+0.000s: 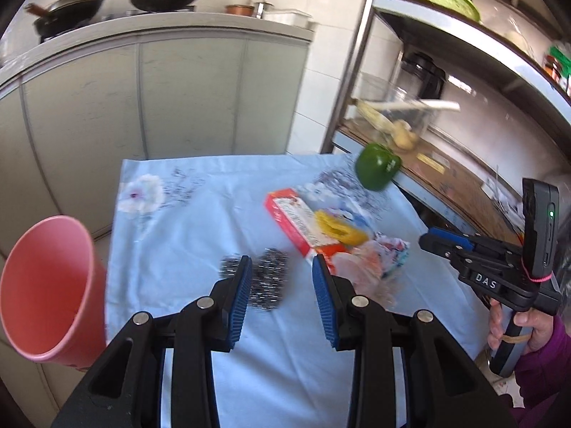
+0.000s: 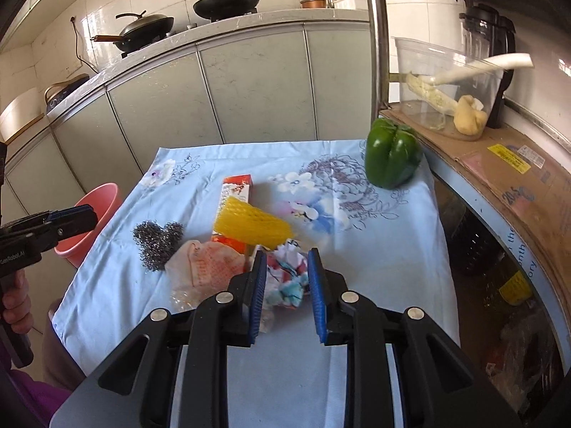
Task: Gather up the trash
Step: 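Move both open grippers back over the remaining trash on the cloth, then grasp the orange net bag with the left gripper while the right gripper grasps the crumpled printed paper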
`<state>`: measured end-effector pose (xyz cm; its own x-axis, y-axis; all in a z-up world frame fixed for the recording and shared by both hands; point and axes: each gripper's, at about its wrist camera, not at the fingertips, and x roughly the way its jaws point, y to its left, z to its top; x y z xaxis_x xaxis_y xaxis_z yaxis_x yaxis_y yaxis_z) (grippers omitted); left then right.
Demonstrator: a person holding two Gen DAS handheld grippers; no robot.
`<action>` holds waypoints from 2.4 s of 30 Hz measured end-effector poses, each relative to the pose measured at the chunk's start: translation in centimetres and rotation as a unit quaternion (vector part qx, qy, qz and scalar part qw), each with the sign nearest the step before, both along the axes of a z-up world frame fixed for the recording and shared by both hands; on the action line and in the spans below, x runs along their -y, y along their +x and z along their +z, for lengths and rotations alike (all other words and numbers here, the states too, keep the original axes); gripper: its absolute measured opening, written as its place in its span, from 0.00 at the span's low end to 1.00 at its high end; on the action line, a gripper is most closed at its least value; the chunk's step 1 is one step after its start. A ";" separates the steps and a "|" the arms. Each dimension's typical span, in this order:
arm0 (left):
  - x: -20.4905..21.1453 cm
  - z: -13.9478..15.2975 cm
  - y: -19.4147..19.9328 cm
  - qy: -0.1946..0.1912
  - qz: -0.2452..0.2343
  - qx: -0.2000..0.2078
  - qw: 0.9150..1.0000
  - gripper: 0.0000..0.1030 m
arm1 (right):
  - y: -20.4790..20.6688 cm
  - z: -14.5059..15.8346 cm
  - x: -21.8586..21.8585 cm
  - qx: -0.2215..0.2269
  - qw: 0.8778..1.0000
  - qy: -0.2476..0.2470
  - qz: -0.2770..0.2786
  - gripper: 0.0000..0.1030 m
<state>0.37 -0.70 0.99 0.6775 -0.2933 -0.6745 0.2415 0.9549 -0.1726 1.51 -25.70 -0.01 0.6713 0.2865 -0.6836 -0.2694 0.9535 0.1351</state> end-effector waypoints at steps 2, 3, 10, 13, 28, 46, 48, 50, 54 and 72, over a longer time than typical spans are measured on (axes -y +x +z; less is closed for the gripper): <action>1.2 -0.3 0.4 0.001 -0.018 -0.008 1.000 0.33 | 0.0 -0.2 0.4 -0.004 1.000 0.004 -0.003 0.23; 1.9 -0.4 0.6 0.002 -0.029 -0.012 1.000 0.33 | 0.0 -0.3 0.7 -0.005 1.000 0.005 -0.004 0.23; 5.9 -1.9 2.2 0.014 -0.075 -0.044 0.996 0.33 | -0.2 -0.9 1.8 -0.011 1.000 0.016 -0.003 0.23; 7.1 -2.7 2.9 0.022 -0.083 -0.056 0.995 0.33 | -0.2 -1.3 2.1 -0.015 1.000 0.019 0.001 0.23; 8.4 -4.1 3.2 0.029 -0.080 -0.049 0.995 0.15 | 0.3 -2.3 2.8 -0.028 0.999 0.043 0.020 0.35; 5.1 0.9 0.9 -0.002 -0.055 0.018 0.998 0.12 | 2.6 -3.2 1.4 -0.045 0.996 0.072 0.035 0.35; 4.6 1.3 0.8 -0.004 -0.048 0.023 0.999 0.12 | 3.0 -3.5 1.3 -0.049 0.996 0.072 0.031 0.35; 4.1 1.6 0.6 -0.007 -0.042 0.026 0.999 0.12 | 3.4 -3.8 1.2 -0.055 0.995 0.074 0.030 0.35; 3.6 1.8 0.4 -0.008 -0.034 0.030 0.999 0.12 | 3.0 -3.9 0.7 -0.055 0.995 0.069 0.044 0.14; 1.7 3.9 -1.3 -0.018 -0.004 0.074 0.997 0.12 | -0.3 2.7 1.7 0.050 0.996 0.071 0.038 0.06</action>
